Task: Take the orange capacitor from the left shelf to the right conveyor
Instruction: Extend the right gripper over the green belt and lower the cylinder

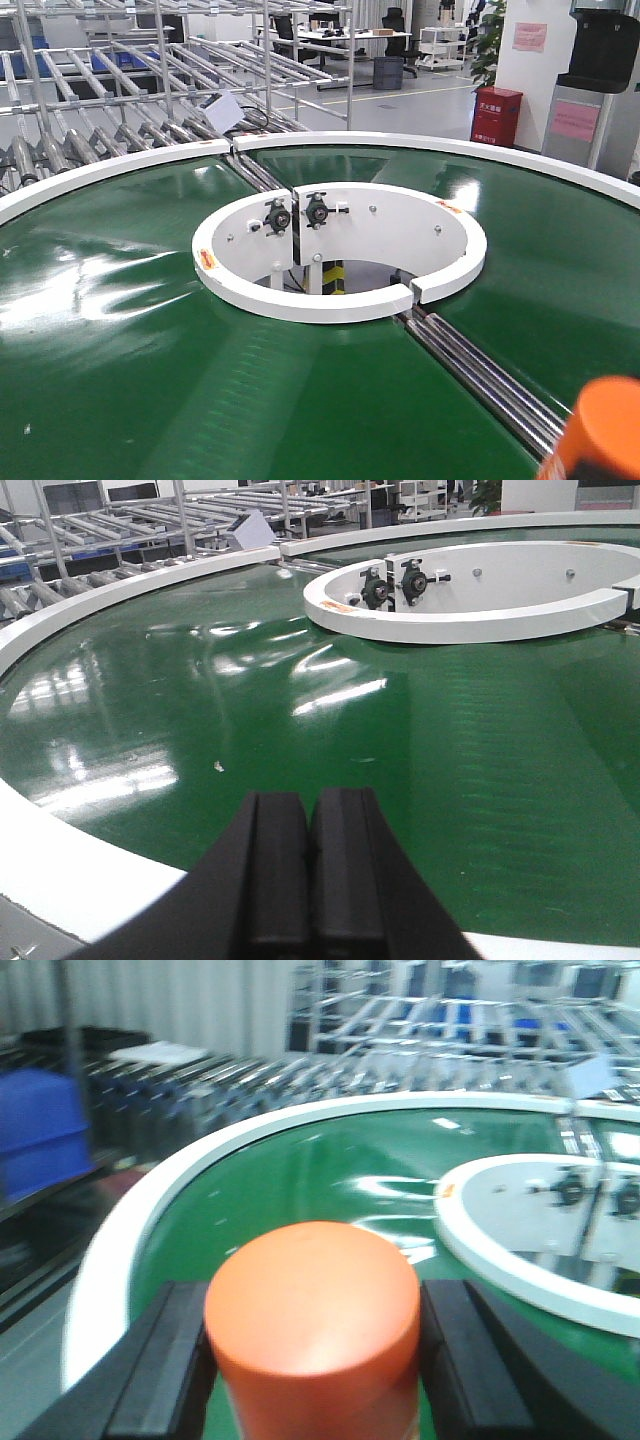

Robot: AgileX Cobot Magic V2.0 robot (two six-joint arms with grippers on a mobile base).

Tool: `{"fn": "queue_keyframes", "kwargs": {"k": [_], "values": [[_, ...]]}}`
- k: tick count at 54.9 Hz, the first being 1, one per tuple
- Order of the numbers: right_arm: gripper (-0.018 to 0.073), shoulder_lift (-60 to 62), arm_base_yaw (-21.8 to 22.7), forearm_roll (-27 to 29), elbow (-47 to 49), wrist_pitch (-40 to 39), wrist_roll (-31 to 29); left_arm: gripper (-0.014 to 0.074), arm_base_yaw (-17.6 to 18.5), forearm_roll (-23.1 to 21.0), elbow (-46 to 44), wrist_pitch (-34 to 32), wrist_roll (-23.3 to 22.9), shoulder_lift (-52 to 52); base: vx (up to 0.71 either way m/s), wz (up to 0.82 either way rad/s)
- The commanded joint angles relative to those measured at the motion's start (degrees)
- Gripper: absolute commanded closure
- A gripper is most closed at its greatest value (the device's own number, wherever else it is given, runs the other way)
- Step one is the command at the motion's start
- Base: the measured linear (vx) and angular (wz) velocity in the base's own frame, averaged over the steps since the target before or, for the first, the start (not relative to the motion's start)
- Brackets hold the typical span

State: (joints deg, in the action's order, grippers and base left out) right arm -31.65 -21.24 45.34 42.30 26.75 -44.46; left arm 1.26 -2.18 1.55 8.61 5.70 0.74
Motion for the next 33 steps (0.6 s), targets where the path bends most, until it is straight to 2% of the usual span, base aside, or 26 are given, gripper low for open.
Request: {"fn": "queue_keyframes", "kwargs": {"k": [1,11,22,28,33], "values": [[0.0232,-4.0,0.0,0.1,1.6,-10.7,0.8,0.0602,0.3,-0.2,1.9,-4.7,-0.1,0.7,0.00,0.00],[0.0232,-12.3,0.0,0.6,1.6,-18.2,-0.3,0.0602,0.3,-0.2,1.9,-4.7,-0.1,0.7,0.00,0.00],[0.0232,-22.0,0.0,2.0,1.8,-20.1,-5.9,0.0602,0.3,-0.2,1.9,-4.7,-0.1,0.7,0.00,0.00],[0.0232,-27.0,0.0,4.9,1.8,-18.6,-9.8,0.0602,0.3,-0.2,1.9,-4.7,-0.1,0.7,0.00,0.00],[0.0232,-30.5,0.0,10.5,1.8,-18.5,-15.1,0.0602,0.3,-0.2,1.9,-4.7,-0.1,0.7,0.00,0.00]]}}
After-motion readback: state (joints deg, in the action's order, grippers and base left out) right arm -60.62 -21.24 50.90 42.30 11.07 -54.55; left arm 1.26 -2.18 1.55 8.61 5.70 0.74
